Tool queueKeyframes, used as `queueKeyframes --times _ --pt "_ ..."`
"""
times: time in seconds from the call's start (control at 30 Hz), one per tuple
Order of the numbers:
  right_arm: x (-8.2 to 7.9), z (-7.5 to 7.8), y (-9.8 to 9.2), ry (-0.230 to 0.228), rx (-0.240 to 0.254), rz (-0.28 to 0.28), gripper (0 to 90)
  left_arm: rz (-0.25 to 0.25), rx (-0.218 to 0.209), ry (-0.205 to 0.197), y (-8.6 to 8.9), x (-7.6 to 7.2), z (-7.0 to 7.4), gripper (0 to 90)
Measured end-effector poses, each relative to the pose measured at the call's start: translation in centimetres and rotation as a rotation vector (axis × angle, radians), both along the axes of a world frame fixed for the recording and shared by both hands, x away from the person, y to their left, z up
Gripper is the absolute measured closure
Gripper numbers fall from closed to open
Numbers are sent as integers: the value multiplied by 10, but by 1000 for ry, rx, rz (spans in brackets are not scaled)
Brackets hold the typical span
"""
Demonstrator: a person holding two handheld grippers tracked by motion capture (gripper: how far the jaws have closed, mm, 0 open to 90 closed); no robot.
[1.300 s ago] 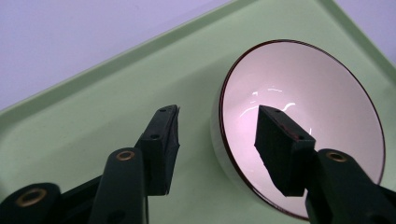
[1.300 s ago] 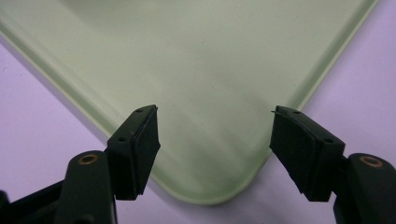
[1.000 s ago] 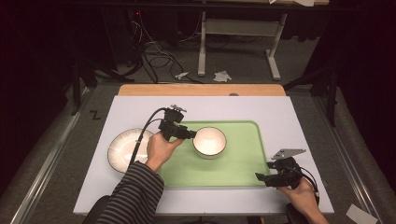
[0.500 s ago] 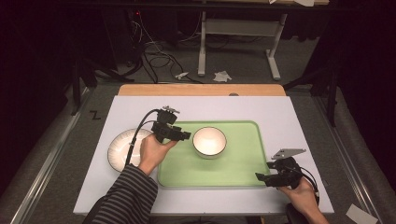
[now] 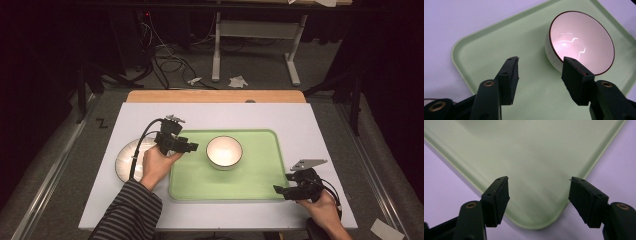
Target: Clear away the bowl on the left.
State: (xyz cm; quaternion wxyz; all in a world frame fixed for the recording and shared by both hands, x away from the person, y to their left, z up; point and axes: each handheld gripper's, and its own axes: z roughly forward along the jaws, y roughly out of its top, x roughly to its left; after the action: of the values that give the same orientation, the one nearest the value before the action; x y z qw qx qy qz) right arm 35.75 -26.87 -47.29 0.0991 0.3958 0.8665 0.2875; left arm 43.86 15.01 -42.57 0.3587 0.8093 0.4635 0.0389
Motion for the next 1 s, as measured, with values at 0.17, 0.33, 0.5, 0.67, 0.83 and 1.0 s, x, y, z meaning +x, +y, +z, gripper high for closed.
queueKeyframes --times 0.17,0.33,0.5,0.67,0.83,1.0 --pt "0 0 0 -5 -1 6 341 -8 31 -11 5 -8 3 469" --pt "1 -1 0 -5 3 5 341 -8 34 -18 9 -13 5 467" --pt "1 -1 0 -4 5 4 341 -17 33 -22 13 -21 6 464" --pt "0 -1 0 -2 7 3 341 -15 30 -26 18 -30 8 462" --pt "1 -1 0 -5 1 4 341 -7 31 -28 25 -39 12 466" --pt "1 -1 0 -1 7 2 341 -1 28 -33 31 -46 14 470"
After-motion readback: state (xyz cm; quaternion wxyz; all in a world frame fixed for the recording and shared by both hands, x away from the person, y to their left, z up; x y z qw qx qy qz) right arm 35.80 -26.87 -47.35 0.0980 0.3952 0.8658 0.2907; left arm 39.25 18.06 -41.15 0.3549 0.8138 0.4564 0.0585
